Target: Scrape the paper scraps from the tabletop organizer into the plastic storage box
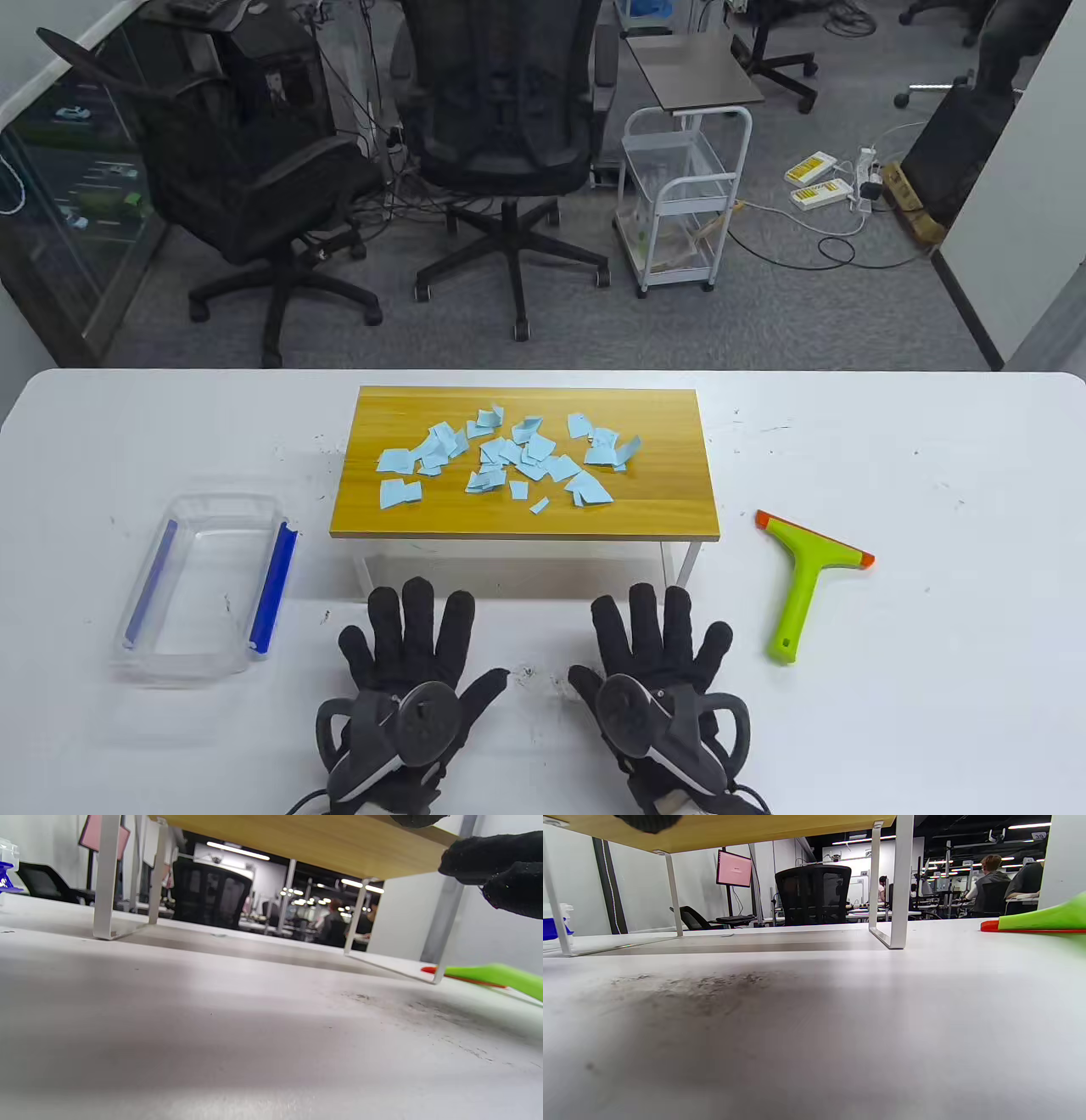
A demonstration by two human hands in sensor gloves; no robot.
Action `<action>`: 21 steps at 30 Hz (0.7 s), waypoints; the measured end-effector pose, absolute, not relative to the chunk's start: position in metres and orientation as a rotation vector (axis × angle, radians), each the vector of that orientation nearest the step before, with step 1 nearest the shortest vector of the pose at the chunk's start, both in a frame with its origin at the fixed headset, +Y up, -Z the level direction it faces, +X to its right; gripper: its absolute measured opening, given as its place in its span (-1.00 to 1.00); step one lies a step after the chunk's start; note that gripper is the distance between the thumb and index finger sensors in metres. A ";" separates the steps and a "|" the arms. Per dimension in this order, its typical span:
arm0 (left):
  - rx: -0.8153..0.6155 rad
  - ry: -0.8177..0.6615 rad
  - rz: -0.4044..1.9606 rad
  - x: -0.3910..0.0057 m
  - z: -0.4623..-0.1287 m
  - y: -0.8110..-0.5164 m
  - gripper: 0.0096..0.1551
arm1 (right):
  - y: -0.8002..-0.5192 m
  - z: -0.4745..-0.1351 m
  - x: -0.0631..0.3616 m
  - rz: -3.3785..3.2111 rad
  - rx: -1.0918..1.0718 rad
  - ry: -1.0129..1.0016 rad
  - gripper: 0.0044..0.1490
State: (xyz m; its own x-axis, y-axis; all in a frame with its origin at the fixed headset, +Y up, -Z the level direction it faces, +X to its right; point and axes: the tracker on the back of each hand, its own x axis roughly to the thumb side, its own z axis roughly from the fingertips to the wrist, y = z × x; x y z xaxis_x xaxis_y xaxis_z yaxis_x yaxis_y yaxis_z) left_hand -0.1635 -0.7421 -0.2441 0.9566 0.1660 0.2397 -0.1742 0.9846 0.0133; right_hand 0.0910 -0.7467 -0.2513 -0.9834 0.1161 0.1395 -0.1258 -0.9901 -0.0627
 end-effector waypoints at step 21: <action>0.022 -0.247 0.173 -0.161 -0.244 -0.743 0.02 | -0.746 -0.249 0.090 2.981 0.206 -0.068 -0.02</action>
State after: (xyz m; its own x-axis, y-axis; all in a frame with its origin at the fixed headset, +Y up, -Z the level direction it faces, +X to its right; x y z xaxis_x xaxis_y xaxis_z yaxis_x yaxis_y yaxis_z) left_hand -0.1609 -0.7428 -0.2438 0.9549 0.1678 0.2450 -0.1732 0.9849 0.0006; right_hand 0.0899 -0.7463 -0.2490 -0.9790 0.1482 0.1399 -0.1544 -0.9874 -0.0346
